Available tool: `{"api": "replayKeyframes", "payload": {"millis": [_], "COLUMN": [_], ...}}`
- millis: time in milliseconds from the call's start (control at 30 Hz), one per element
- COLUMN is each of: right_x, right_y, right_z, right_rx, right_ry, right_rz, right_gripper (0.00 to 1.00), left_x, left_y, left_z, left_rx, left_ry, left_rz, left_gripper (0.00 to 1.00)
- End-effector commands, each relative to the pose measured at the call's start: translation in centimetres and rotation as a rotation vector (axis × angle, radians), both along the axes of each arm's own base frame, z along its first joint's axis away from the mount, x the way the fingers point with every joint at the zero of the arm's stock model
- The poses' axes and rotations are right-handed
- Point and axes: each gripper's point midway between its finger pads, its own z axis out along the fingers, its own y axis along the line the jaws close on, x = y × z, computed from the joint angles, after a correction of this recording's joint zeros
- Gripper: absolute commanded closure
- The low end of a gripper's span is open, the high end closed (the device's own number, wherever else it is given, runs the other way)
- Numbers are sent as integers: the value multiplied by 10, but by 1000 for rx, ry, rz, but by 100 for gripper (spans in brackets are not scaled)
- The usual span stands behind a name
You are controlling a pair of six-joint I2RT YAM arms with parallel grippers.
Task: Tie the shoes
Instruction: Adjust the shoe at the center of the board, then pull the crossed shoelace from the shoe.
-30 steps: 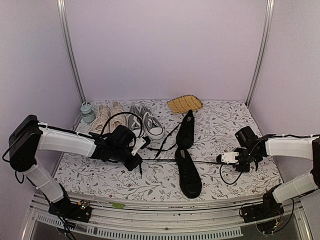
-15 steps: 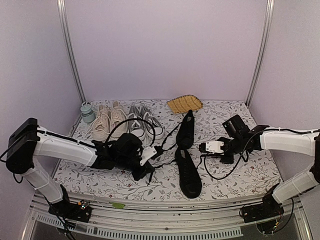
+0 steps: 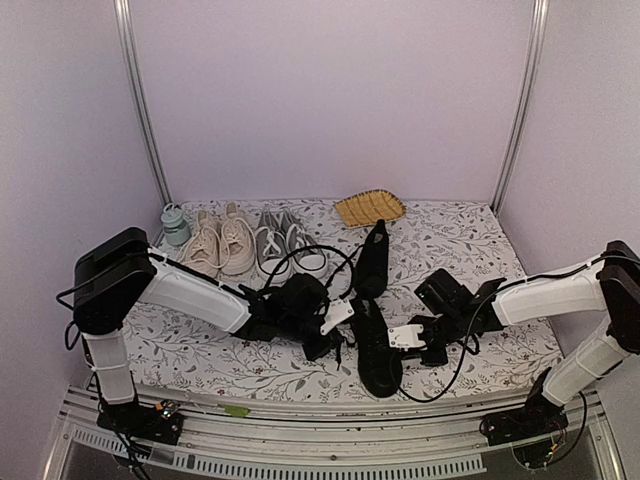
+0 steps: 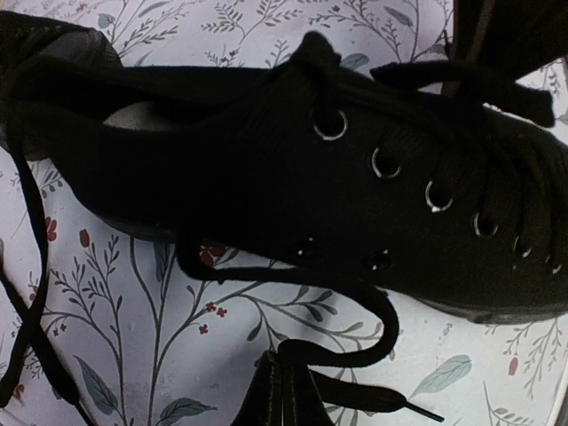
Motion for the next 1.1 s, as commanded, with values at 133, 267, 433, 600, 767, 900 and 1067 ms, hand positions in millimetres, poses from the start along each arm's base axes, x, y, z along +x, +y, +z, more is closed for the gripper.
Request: {"api": "replayKeyframes", "payload": {"millis": [133,267,433,600,767,900,1067], "right_x": [-21,-5,12,-3,-20,-26,-20], "right_y": [45,33,-19,-97,-137,-156,-167], "right_z": [15,5,21,1,-19,-27,-25], "right_rx": [156,69,7,-235,-372,-427,-446], "right_ry": [0,-61,-124,-143,-103,-50,-28], "right_rz": [74,8,-124,-201,-258,-303,-364], "right_gripper": [100,100,100,100,100,100,100], "left_x": [-4,2,27,45,53,71,83], "left_y": [-15,-6,45,120,136,161,174], "left_z": [16,26,39,19,10,2,7], "left_rx": [-66,-50,1,5,0,67,54], "left_ry": [-44,-79,-54,123,140,99,83], "left_rz": [-57,-38,152,431,504,585,620], "left_gripper": [100,100,100,100,100,100,100]}}
